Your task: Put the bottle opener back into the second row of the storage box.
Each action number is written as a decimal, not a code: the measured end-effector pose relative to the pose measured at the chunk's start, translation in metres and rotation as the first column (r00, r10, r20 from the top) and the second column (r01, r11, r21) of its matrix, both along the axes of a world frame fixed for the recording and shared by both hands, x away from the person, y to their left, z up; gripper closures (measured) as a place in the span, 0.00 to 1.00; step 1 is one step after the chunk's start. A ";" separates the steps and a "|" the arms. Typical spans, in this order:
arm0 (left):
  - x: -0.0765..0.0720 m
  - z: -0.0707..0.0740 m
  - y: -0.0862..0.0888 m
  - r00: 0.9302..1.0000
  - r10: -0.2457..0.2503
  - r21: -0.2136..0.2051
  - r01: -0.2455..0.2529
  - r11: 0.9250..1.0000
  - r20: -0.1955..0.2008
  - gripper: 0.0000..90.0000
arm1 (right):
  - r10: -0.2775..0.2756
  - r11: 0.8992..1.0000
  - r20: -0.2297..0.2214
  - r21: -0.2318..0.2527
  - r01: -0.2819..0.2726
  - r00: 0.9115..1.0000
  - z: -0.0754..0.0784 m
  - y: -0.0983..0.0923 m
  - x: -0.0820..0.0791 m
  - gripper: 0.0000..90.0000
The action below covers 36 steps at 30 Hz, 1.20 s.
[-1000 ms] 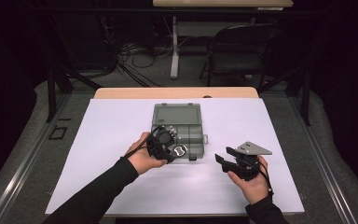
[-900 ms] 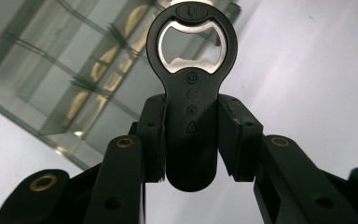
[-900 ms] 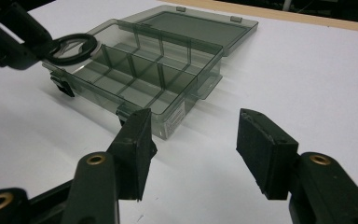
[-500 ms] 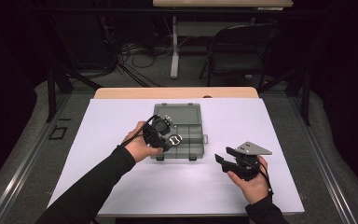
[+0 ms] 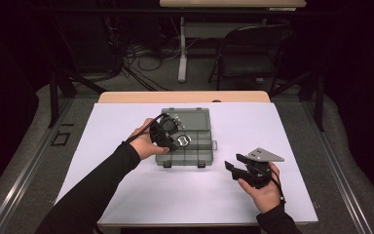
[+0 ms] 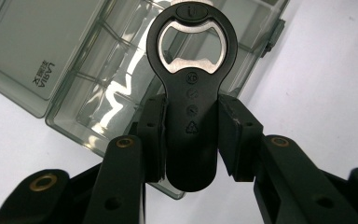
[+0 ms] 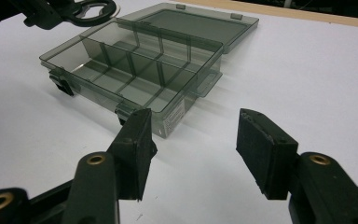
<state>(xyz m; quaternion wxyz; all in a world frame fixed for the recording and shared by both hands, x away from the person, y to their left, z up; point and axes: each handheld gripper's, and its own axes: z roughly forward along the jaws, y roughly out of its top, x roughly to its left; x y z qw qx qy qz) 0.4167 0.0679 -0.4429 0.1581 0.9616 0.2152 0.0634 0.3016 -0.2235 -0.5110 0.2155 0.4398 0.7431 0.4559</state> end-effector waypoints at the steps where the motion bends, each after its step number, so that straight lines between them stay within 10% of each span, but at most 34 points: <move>1: 0.000 -0.002 -0.001 1.000 -0.007 0.001 0.007 1.000 -0.001 0.71 | 0.000 1.000 0.000 0.000 0.000 1.000 0.000 0.000 0.000 0.51; 36: 0.015 -0.041 -0.026 0.992 -0.113 0.077 0.117 0.990 -0.046 0.71 | -0.001 1.000 -0.017 0.018 0.001 1.000 -0.002 -0.003 0.002 0.51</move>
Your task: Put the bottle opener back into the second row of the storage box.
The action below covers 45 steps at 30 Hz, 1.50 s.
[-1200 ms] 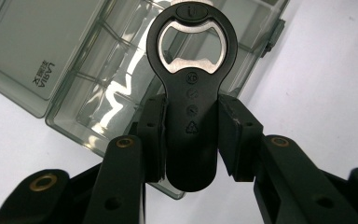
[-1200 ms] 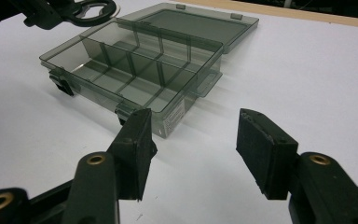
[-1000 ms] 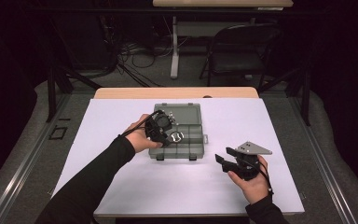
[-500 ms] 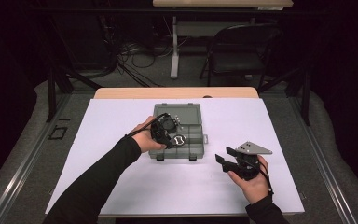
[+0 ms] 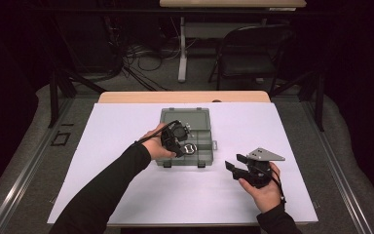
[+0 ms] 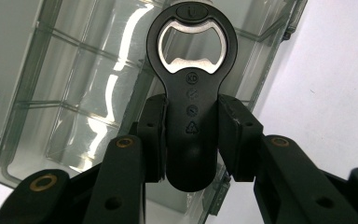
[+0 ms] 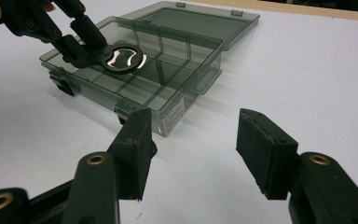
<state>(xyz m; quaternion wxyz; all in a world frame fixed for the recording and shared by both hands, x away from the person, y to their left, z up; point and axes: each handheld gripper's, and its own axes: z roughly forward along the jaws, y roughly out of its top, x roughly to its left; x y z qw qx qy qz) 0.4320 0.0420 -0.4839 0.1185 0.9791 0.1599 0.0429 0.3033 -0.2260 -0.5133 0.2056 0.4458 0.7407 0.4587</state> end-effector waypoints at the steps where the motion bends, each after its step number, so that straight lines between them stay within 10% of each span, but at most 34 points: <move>1: 0.000 0.000 0.000 1.000 -0.002 0.000 0.002 1.000 0.001 0.71 | 0.000 1.000 0.000 0.000 0.000 1.000 0.000 0.000 0.000 0.51; 45: 0.003 -0.016 -0.002 1.000 0.011 -0.007 -0.012 1.000 -0.028 0.71 | -0.003 1.000 0.003 0.006 0.003 1.000 0.000 -0.001 0.000 0.51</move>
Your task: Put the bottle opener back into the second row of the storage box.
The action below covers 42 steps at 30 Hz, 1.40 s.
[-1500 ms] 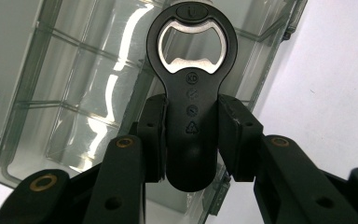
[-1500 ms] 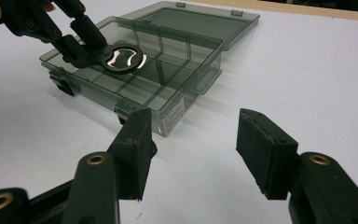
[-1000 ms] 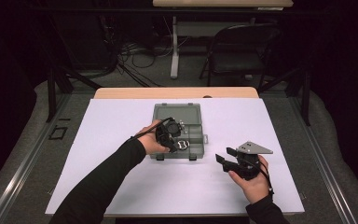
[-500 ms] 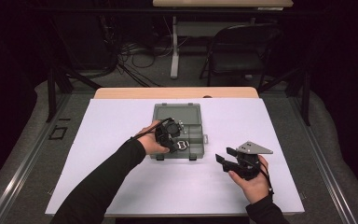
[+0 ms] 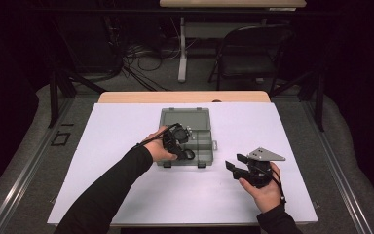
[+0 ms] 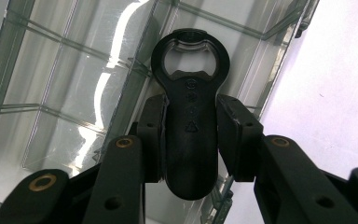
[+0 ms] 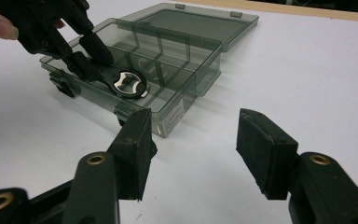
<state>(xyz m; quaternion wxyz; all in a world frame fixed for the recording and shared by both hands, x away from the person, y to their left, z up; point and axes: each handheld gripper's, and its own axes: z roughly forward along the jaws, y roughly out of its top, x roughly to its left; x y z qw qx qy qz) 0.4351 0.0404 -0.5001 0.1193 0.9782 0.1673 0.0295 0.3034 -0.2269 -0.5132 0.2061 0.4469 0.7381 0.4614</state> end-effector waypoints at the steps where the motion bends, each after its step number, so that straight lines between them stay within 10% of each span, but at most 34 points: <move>1: 0.000 0.000 0.000 1.000 -0.001 0.000 0.001 1.000 0.000 0.71 | -0.004 1.000 0.009 0.005 0.004 1.000 -0.001 0.000 0.000 0.51; 18: -0.004 0.015 0.020 0.996 0.071 -0.077 -0.068 0.995 0.045 0.56 | 0.008 1.000 -0.002 -0.007 -0.008 1.000 0.000 0.002 0.000 0.51; 42: -0.017 0.027 0.044 0.983 0.183 -0.251 -0.170 0.953 0.030 0.49 | 0.049 0.998 -0.016 -0.048 -0.050 0.999 0.000 0.011 0.002 0.47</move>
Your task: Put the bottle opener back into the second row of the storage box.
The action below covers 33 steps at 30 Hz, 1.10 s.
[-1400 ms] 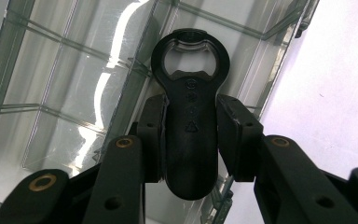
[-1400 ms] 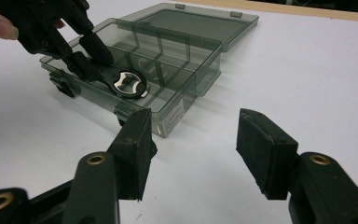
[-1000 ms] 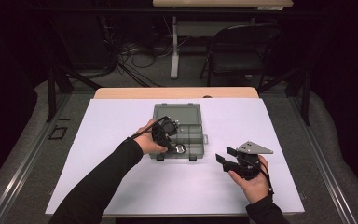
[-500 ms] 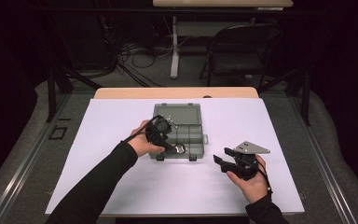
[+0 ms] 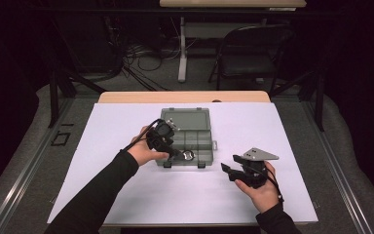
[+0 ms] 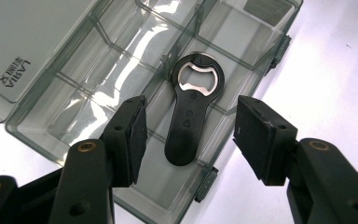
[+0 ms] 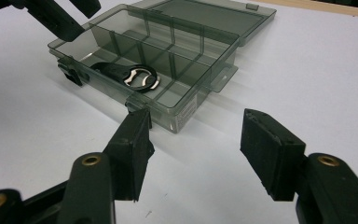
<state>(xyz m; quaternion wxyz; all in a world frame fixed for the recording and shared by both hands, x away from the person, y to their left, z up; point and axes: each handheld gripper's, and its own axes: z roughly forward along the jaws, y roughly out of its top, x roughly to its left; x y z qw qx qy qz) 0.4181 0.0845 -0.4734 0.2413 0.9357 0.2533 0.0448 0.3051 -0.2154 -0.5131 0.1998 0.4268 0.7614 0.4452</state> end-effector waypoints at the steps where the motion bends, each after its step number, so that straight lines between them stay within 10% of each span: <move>1: -0.001 0.001 0.001 1.000 -0.003 -0.004 0.003 1.000 0.001 0.48 | 0.000 1.000 -0.002 0.002 0.000 1.000 0.000 0.000 0.000 0.46; 23: -0.011 0.016 0.031 0.995 0.084 -0.127 -0.077 0.989 0.051 0.48 | -0.006 1.000 0.023 0.003 0.006 1.000 0.007 0.000 0.002 0.44; 33: -0.008 0.014 0.045 0.983 0.173 -0.173 -0.161 0.972 0.056 0.50 | 0.024 0.999 0.018 -0.049 -0.023 1.000 0.020 0.004 0.014 0.45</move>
